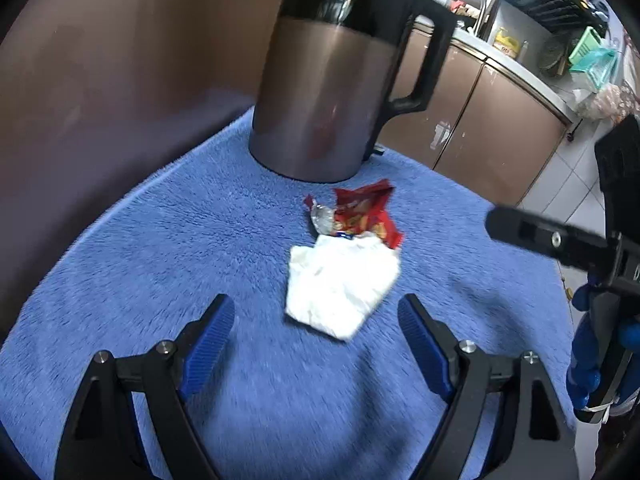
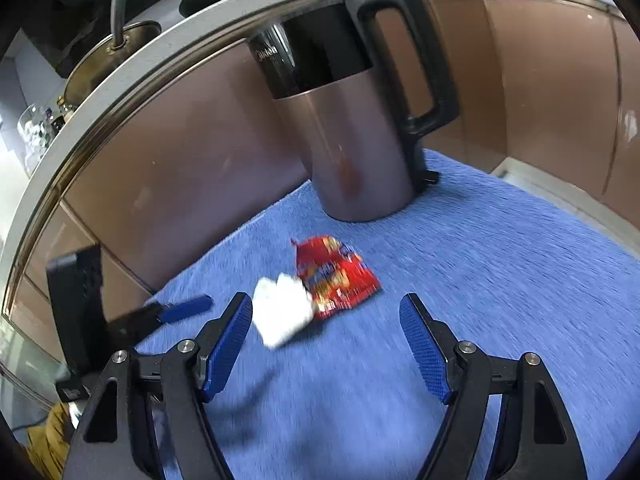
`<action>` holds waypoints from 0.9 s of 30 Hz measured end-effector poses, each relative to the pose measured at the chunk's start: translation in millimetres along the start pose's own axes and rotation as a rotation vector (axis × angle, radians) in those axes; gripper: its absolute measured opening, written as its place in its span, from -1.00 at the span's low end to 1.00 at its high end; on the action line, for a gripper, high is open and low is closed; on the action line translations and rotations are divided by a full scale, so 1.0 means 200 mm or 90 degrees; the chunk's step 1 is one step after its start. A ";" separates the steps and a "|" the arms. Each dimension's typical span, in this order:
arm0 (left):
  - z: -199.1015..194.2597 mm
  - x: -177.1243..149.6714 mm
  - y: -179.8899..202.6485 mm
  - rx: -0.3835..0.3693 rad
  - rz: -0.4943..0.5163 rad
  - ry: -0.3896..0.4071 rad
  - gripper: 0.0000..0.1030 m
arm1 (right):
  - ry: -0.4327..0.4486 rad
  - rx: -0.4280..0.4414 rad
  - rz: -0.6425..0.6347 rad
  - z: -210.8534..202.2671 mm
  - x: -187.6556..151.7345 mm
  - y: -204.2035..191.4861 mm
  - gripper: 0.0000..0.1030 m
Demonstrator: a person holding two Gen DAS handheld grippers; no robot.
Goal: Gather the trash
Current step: 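Grasp the red snack bag with the right tool while the left tool grasps the white tissue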
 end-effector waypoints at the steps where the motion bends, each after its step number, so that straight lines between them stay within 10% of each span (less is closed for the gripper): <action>1: 0.03 0.00 -0.01 -0.004 -0.003 -0.004 0.61 | -0.001 0.004 0.000 0.05 0.03 0.00 0.48; 12: 0.16 -0.03 -0.02 -0.073 -0.028 -0.023 0.31 | -0.059 0.001 -0.024 0.44 0.10 -0.07 0.48; 21: 0.14 -0.08 -0.05 -0.093 -0.039 -0.031 -0.53 | -0.095 0.012 0.009 0.53 0.06 -0.01 -0.63; 27: 0.06 -0.11 -0.01 -0.100 -0.044 -0.020 -0.82 | -0.091 -0.003 -0.012 0.47 0.02 -0.06 -0.85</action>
Point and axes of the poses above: each gripper's, at about its wrist camera, not at the fingertips, and z roughly the way its jaws point, y to its right, x to its top, the point moved 6 cm from there along z, roughly the way its jaws point
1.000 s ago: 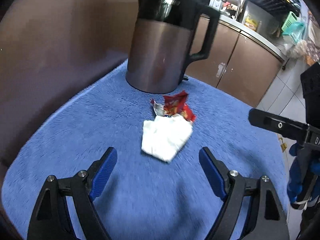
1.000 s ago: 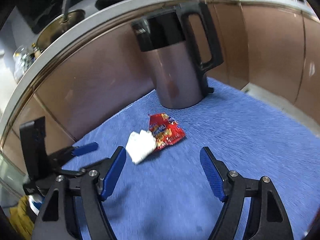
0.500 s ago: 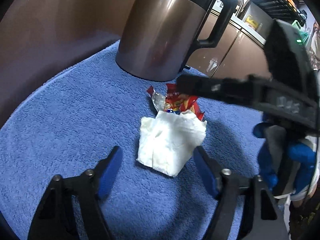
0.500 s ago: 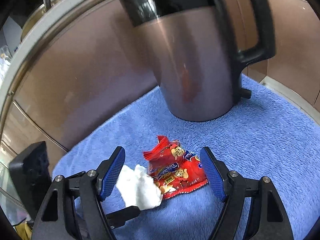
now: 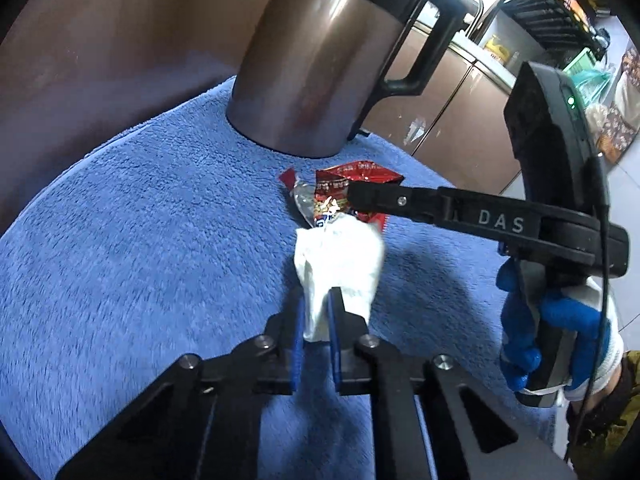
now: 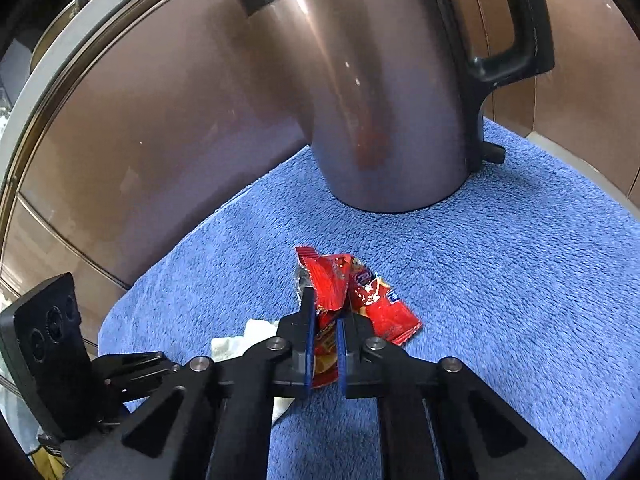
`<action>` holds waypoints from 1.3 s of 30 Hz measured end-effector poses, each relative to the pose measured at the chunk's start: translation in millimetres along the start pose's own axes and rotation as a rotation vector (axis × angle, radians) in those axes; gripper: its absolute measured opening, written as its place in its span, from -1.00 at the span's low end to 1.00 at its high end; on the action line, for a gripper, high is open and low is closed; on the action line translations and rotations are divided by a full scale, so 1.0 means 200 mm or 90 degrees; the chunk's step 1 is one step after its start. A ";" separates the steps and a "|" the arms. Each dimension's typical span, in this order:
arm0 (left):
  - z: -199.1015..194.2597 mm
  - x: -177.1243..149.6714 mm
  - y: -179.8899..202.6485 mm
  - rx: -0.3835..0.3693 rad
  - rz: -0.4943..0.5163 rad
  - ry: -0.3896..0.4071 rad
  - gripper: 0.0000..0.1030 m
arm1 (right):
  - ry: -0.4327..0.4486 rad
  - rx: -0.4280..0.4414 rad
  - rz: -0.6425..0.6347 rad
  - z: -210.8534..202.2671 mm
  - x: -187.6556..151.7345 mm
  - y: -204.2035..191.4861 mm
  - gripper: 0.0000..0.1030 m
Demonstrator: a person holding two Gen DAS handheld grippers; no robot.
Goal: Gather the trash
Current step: 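Grasp the red snack bag with the right tool while the left tool grasps the white tissue, then lift the red snack bag and white tissue off the towel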
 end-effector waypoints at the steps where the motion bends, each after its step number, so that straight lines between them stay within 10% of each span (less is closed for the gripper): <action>1: -0.03 -0.01 0.01 -0.001 0.000 0.005 -0.84 | 0.005 -0.001 0.000 -0.03 -0.01 -0.01 -0.86; 18: -0.55 -0.21 0.18 0.014 0.003 0.062 -0.91 | 0.094 -0.005 -0.022 -0.70 -0.22 -0.20 -0.87; 25: -0.40 -0.15 0.19 0.058 0.001 0.038 -0.82 | 0.125 0.000 -0.023 -0.91 -0.35 -0.18 -0.87; 29: -0.26 -0.07 0.14 0.080 -0.019 0.036 0.06 | 0.138 -0.003 -0.010 -1.03 -0.45 -0.11 -0.87; 39: 0.11 0.08 0.10 0.174 -0.014 0.005 -0.08 | 0.181 -0.065 0.024 -1.36 -0.65 0.15 -0.86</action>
Point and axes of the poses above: each gripper's, at about its wrist camera, not at the fingertips, and z roughly the way its jaws point, y to its right, x to its top, the point moved 6 cm from there along z, roughly the way its jaws point
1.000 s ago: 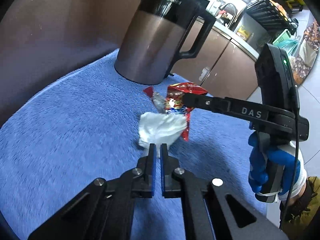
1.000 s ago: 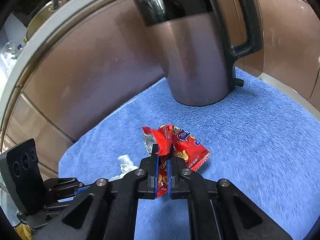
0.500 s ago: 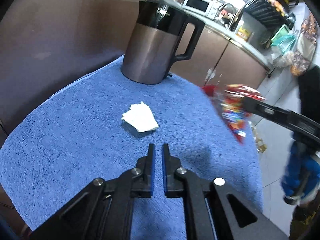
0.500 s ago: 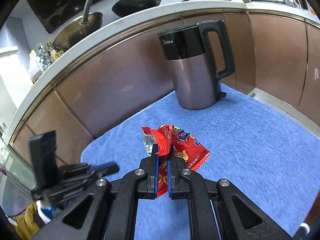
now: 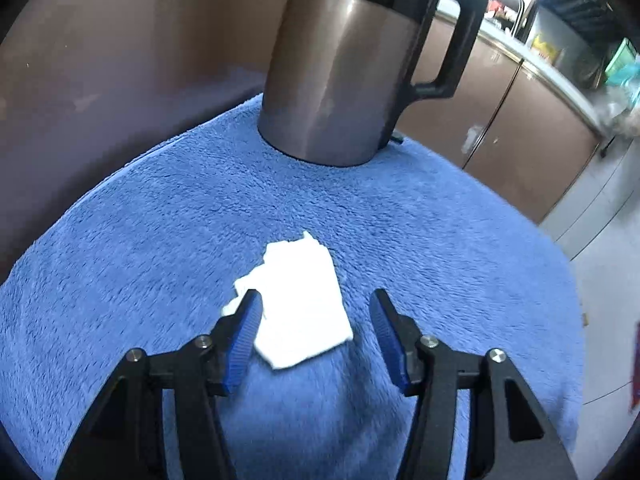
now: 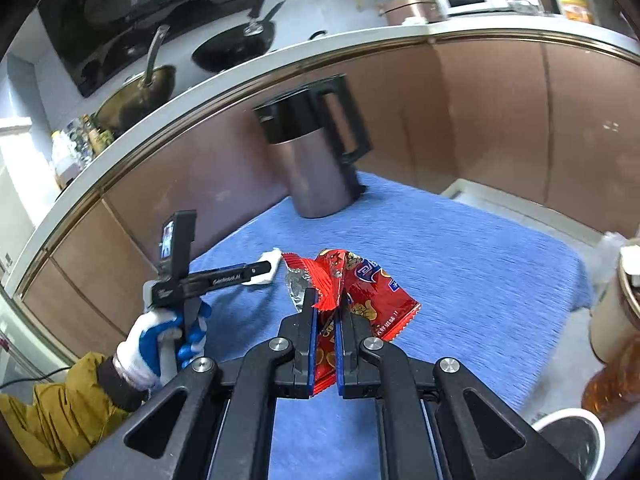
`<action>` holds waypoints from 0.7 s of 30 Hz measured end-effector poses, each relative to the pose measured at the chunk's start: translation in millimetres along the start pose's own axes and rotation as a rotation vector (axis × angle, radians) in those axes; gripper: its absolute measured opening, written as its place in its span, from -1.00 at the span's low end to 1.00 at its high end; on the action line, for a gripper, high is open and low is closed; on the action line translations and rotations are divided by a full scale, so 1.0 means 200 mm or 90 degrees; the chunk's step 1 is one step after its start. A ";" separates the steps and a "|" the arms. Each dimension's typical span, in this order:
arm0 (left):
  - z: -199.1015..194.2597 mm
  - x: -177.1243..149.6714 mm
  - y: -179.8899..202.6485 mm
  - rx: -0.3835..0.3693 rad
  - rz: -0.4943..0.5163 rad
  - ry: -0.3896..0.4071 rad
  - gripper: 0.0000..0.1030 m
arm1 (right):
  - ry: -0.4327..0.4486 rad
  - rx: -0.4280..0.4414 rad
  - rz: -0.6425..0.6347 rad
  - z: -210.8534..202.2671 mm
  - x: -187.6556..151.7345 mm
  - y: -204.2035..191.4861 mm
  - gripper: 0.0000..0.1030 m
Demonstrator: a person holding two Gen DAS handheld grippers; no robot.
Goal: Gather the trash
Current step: 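Lift the red snack bag and white tissue off the towel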
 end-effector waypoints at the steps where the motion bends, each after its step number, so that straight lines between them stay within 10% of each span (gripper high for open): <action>1: 0.02 -0.01 0.02 0.006 0.006 -0.008 -0.23 | 0.003 -0.008 0.004 -0.03 -0.02 0.03 -0.86; 7: 0.04 -0.04 0.05 0.015 0.017 -0.013 -0.77 | 0.020 -0.055 0.038 -0.22 -0.15 0.21 -0.85; 21: -0.43 -0.16 0.09 -0.031 -0.012 0.050 -0.83 | 0.105 -0.115 0.094 -0.77 -0.35 0.34 -0.86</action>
Point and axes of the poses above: each gripper's, at about its wrist camera, not at the fingertips, and z roughly the way its jaws point, y to its right, x to its top, the point moved 6 cm from there along z, roughly the way its jaws point
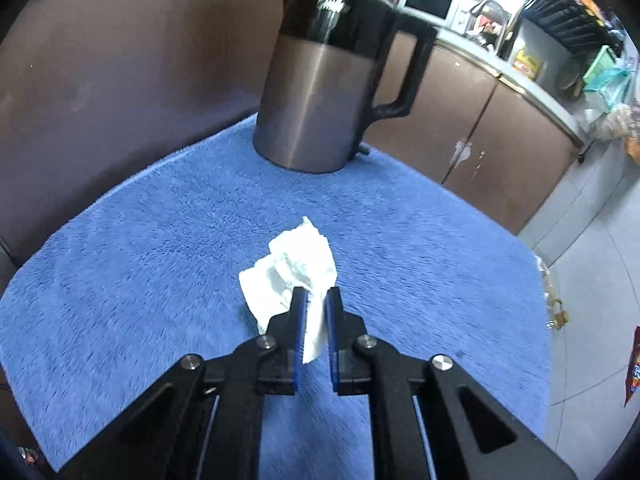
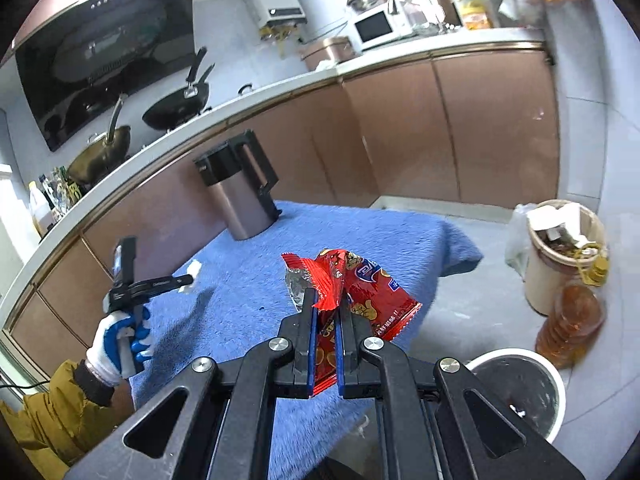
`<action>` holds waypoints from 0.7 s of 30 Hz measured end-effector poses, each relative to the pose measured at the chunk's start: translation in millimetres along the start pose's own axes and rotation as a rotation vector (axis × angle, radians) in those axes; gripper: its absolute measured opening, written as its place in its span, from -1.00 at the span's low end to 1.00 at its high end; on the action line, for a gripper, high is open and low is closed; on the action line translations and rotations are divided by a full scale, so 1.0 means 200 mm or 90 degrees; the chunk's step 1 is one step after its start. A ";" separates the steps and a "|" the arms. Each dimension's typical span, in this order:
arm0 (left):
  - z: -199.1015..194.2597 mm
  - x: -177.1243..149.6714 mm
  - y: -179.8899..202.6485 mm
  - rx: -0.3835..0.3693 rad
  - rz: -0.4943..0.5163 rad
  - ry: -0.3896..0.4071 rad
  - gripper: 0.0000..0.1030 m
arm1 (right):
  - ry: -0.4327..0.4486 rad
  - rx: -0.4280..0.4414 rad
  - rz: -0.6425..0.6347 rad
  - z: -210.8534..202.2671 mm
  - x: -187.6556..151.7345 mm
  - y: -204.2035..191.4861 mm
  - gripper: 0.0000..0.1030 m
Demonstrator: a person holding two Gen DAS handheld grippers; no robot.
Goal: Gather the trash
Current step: 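Lift the red snack bag and white tissue off the towel, then carry both items over the white bin and open both tools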
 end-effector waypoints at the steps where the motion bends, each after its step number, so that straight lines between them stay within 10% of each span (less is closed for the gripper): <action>1: -0.05 0.00 0.02 -0.006 0.004 0.008 -0.83 | 0.007 -0.002 0.003 -0.05 -0.01 0.01 -0.85; 13: -0.48 -0.05 0.49 -0.135 0.091 0.072 -0.83 | 0.062 -0.077 0.010 -0.40 -0.06 0.12 -0.84; 21: -0.48 -0.24 1.08 -0.242 0.209 0.021 -0.83 | 0.034 -0.146 0.043 -0.37 -0.17 0.33 -0.82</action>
Point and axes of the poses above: each gripper's, at about its wrist camera, not at the fingertips, and z roughly the way its jaws point, y to its right, x to its top, the point moved 6 cm from there along z, roughly the way its jaws point
